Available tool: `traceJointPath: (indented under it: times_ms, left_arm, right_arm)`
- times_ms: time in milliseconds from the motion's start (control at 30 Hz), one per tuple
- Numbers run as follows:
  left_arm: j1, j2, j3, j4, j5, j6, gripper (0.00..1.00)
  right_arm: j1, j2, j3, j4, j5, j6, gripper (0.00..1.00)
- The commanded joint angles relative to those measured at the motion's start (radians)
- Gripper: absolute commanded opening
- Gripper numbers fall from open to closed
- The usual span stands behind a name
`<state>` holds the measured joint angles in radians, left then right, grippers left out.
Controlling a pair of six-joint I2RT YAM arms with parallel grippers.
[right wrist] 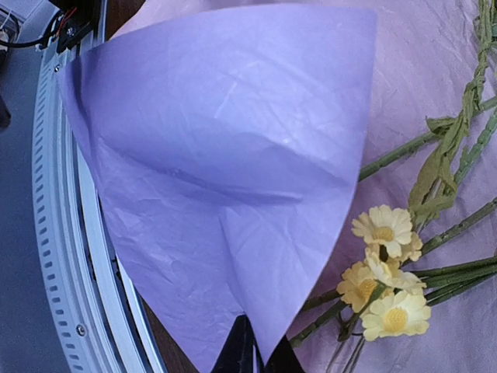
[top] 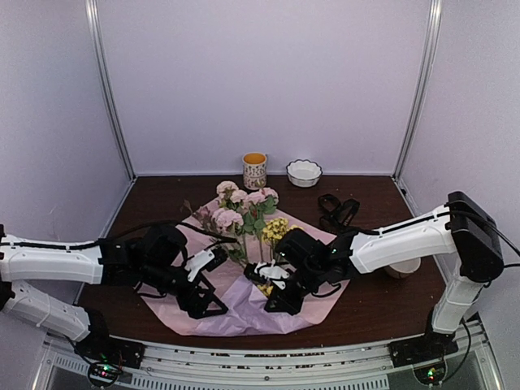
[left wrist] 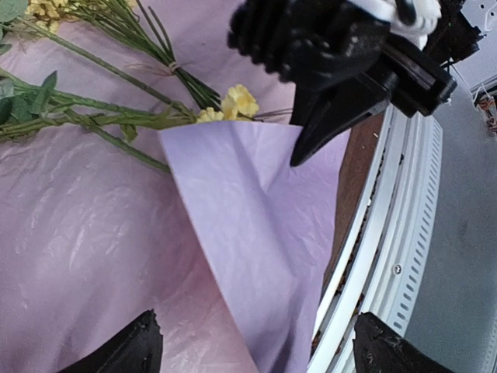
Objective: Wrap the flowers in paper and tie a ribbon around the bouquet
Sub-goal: Pass from the right arm to the left
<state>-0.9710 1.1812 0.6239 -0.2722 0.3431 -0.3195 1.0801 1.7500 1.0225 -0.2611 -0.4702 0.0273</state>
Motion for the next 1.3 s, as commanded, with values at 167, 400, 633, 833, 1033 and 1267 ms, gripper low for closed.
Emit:
traceJointPath:
  times_ms: [167, 400, 633, 833, 1033, 1267]
  left_arm:
    - [-0.02, 0.139, 0.021, -0.014, 0.092, 0.011, 0.8]
    - [-0.02, 0.185, 0.089, -0.166, -0.016, 0.03, 0.81]
    - [-0.02, 0.177, 0.085, -0.11, 0.087, 0.028, 0.43]
    - [-0.021, 0.167, 0.058, -0.064, 0.126, 0.002, 0.0]
    - [-0.017, 0.155, 0.049, -0.087, -0.012, -0.032, 0.0]
    - [-0.017, 0.177, 0.053, -0.098, -0.059, -0.037, 0.0]
  right_arm:
    - [-0.009, -0.043, -0.044, 0.092, -0.002, 0.086, 0.06]
    - [-0.008, -0.082, -0.073, 0.103, -0.005, 0.088, 0.02]
    - [-0.009, -0.119, -0.105, 0.134, -0.005, 0.113, 0.0]
    - [-0.011, -0.141, -0.115, 0.126, -0.006, 0.124, 0.14]
    - [-0.011, -0.191, -0.188, 0.138, -0.032, 0.19, 0.28]
    - [-0.007, -0.228, -0.319, 0.251, -0.084, 0.314, 0.3]
